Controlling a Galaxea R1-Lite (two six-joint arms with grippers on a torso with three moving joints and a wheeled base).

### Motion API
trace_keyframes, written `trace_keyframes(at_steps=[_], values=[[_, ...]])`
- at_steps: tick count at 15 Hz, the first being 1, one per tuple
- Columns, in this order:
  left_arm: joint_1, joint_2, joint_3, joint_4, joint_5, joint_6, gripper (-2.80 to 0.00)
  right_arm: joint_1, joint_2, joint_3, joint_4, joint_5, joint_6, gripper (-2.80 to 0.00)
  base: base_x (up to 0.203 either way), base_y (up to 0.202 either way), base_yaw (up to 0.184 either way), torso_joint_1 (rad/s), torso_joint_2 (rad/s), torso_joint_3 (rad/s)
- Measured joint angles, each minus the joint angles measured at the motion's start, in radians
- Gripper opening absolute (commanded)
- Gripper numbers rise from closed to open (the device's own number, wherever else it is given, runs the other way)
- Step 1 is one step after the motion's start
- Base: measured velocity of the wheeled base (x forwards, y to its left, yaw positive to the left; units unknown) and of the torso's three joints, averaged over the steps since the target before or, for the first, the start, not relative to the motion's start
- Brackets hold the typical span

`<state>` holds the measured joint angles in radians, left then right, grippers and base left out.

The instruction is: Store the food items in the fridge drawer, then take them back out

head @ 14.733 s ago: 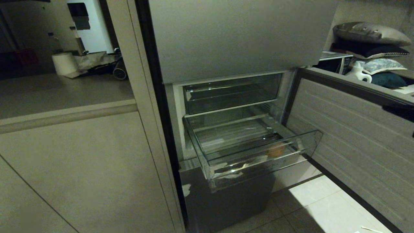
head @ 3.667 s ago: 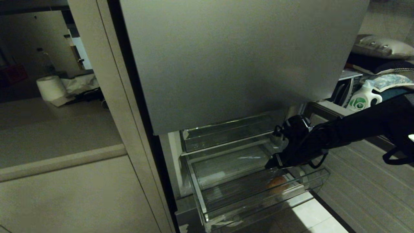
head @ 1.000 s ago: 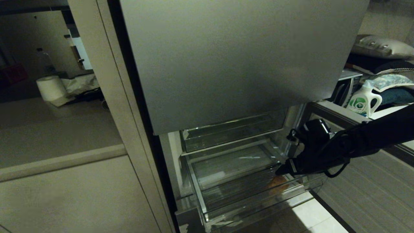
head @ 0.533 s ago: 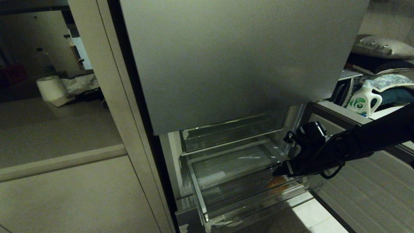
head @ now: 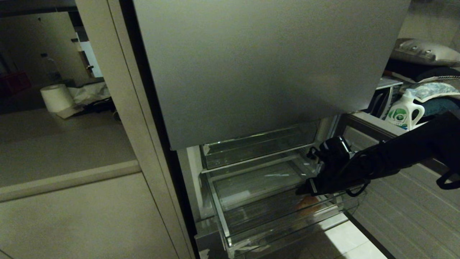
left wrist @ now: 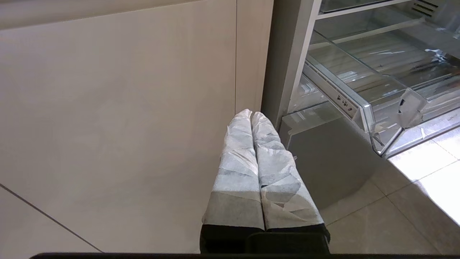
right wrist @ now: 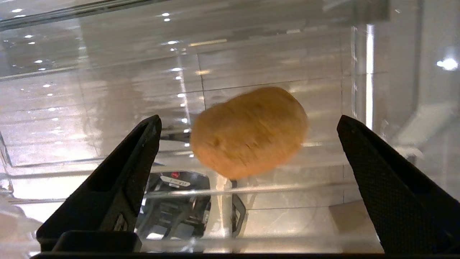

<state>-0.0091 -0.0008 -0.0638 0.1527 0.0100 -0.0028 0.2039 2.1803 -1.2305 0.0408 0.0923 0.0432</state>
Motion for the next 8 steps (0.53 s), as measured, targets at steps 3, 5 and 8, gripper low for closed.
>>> trace_keyframes(at_steps=[3, 5, 8], values=[[0.000, 0.000, 0.000, 0.000, 0.000, 0.000, -2.80, 0.015, 0.044, -0.037, 0.009, -0.043, -0.003, 0.00, 0.000, 0.000, 0.000, 0.000, 0.00, 0.000], [0.000, 0.000, 0.000, 0.000, 0.000, 0.000, -2.80, 0.019, 0.072, -0.061, 0.026, -0.075, -0.022, 0.00, 0.000, 0.000, 0.000, 0.000, 0.00, 0.000], [0.000, 0.000, 0.000, 0.000, 0.000, 0.000, -2.80, 0.019, 0.093, -0.110, 0.145, -0.076, -0.034, 0.00, 0.000, 0.000, 0.000, 0.000, 0.00, 0.000]])
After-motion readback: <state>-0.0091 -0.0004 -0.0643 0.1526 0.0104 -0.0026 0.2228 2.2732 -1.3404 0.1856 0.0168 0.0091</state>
